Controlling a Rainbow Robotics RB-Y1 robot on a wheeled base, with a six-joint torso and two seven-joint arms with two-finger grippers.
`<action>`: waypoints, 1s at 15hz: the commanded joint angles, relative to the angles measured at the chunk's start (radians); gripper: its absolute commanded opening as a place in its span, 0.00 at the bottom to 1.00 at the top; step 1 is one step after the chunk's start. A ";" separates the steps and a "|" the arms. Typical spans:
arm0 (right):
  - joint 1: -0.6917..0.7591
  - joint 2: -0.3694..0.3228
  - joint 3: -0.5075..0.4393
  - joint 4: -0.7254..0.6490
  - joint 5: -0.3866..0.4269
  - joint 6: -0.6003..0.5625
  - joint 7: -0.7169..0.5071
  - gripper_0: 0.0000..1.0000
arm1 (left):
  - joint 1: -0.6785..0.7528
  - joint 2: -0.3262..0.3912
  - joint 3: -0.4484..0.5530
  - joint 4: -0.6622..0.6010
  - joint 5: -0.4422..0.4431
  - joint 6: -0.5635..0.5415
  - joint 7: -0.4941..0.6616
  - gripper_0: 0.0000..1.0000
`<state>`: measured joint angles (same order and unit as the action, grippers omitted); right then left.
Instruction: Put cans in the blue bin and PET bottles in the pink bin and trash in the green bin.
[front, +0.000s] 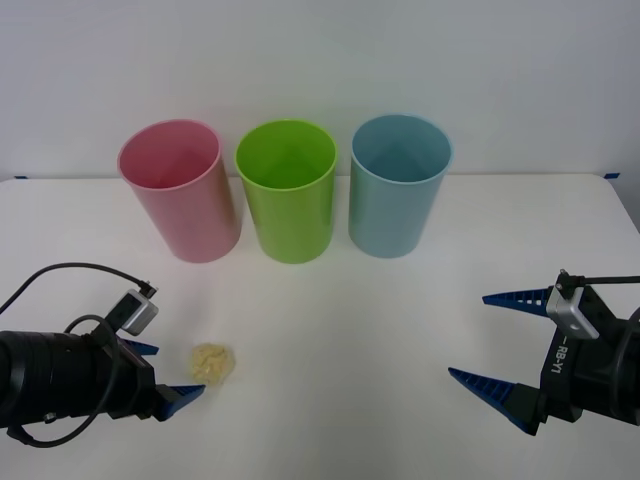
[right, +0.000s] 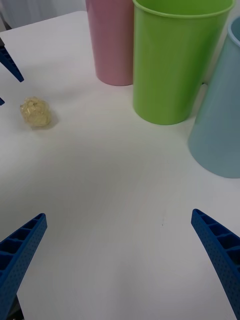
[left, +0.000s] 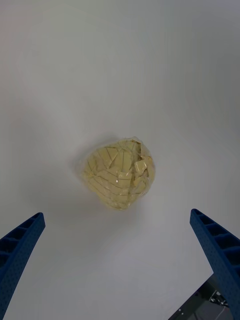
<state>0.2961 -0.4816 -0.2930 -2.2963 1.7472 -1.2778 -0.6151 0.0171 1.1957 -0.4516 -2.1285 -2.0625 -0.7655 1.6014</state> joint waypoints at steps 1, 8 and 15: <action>0.000 0.000 0.000 0.000 0.000 0.000 0.000 1.00 | -0.020 -0.028 -0.024 0.019 -0.016 -0.015 0.000 1.00; 0.000 0.000 0.000 0.000 0.000 0.000 0.000 1.00 | -0.051 -0.127 -0.024 0.038 -0.082 -0.100 0.005 1.00; 0.000 0.000 0.000 0.000 0.000 0.000 0.000 1.00 | -0.089 -0.159 -0.064 0.064 -0.136 -0.100 0.017 1.00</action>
<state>0.2961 -0.4816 -0.2930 -2.2963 1.7472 -1.2778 -0.6151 -0.0700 1.0392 -0.5135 -2.0666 -2.1949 -0.8666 1.6134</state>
